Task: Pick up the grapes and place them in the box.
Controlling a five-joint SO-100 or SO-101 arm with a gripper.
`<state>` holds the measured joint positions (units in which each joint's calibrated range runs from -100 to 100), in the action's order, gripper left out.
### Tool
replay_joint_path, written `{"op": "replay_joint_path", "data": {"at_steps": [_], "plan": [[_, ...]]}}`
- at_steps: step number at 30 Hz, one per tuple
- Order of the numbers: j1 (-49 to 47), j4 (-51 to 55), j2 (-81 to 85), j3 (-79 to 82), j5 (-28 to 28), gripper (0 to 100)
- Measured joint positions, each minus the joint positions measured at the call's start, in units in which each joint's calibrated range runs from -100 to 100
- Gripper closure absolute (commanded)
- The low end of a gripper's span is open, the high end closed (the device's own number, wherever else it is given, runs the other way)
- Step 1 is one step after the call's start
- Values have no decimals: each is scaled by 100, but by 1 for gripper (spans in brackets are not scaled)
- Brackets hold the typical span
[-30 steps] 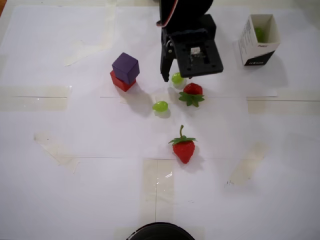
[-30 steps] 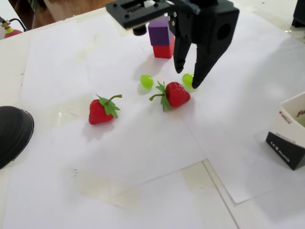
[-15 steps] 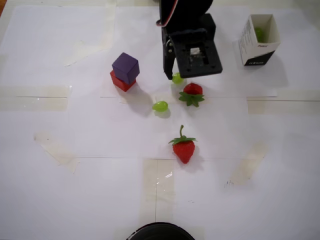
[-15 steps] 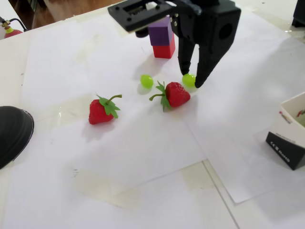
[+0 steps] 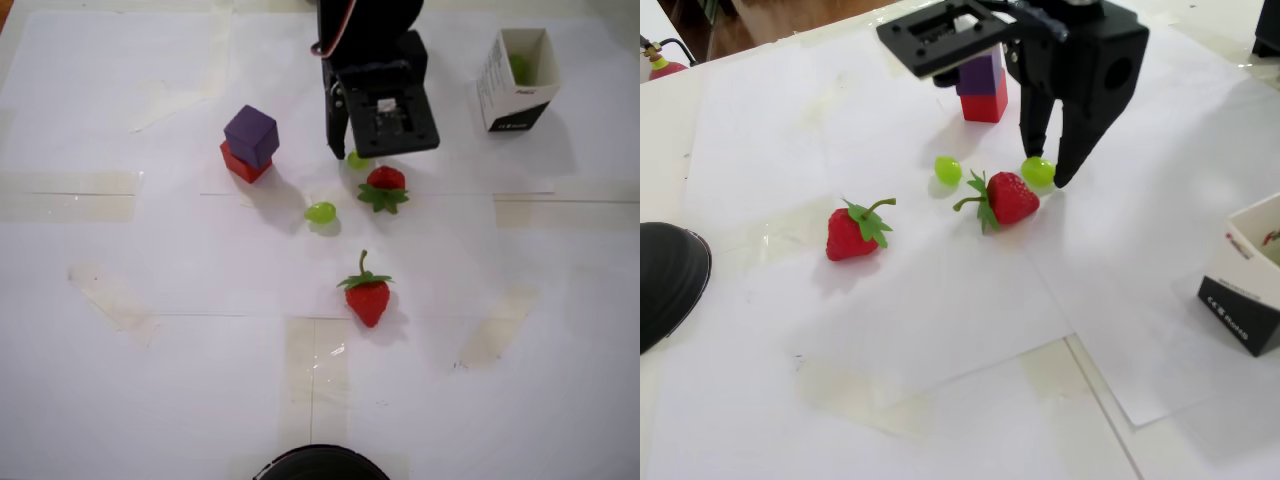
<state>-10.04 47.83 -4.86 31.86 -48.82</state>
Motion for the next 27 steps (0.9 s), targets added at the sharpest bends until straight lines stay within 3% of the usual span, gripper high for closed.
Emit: {"op": "replay_joint_path", "data": {"at_steps": [27], "plan": [[0,-221,-55,72,5,93]]}}
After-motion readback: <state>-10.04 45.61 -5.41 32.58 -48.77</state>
